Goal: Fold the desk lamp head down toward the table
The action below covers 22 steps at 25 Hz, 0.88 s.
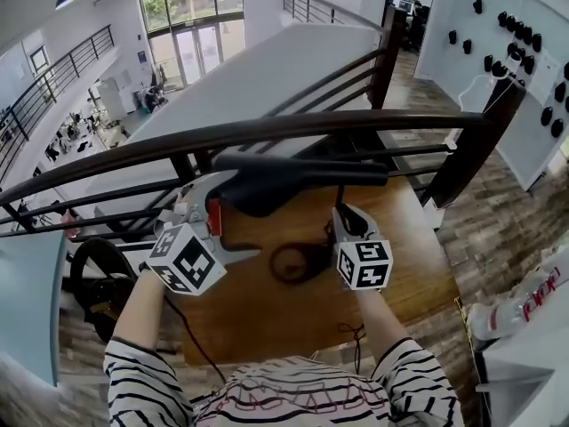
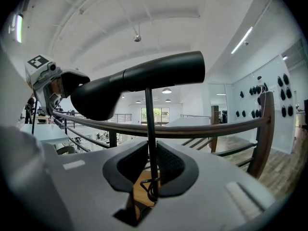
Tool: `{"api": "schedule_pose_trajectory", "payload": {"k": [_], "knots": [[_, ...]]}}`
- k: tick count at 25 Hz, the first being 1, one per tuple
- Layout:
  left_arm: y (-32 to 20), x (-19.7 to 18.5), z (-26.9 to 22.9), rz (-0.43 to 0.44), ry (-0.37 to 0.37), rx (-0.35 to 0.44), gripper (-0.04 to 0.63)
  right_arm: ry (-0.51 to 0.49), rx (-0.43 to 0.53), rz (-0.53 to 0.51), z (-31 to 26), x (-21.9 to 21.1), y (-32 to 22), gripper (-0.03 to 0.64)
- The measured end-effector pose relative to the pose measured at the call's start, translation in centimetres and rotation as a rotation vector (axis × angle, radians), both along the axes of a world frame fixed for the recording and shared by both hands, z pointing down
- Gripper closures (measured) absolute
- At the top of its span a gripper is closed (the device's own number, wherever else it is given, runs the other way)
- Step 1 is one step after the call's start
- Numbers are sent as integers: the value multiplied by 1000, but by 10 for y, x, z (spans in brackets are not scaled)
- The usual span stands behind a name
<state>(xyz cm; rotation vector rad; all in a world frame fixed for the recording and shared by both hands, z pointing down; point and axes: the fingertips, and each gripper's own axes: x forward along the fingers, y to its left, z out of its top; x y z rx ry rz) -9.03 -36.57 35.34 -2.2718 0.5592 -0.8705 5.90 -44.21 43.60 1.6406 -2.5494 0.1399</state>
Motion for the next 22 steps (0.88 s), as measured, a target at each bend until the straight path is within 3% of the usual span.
{"api": "schedule_pose_trajectory", "payload": {"k": [9, 15, 22], "knots": [[9, 15, 108, 2, 92, -244, 8, -4, 0, 14, 2, -6, 0, 565], [7, 35, 125, 9, 249, -312, 8, -12, -1, 24, 3, -7, -1, 566], [7, 53, 134, 12, 371, -358, 3, -19, -7, 18, 5, -11, -1, 570]]}}
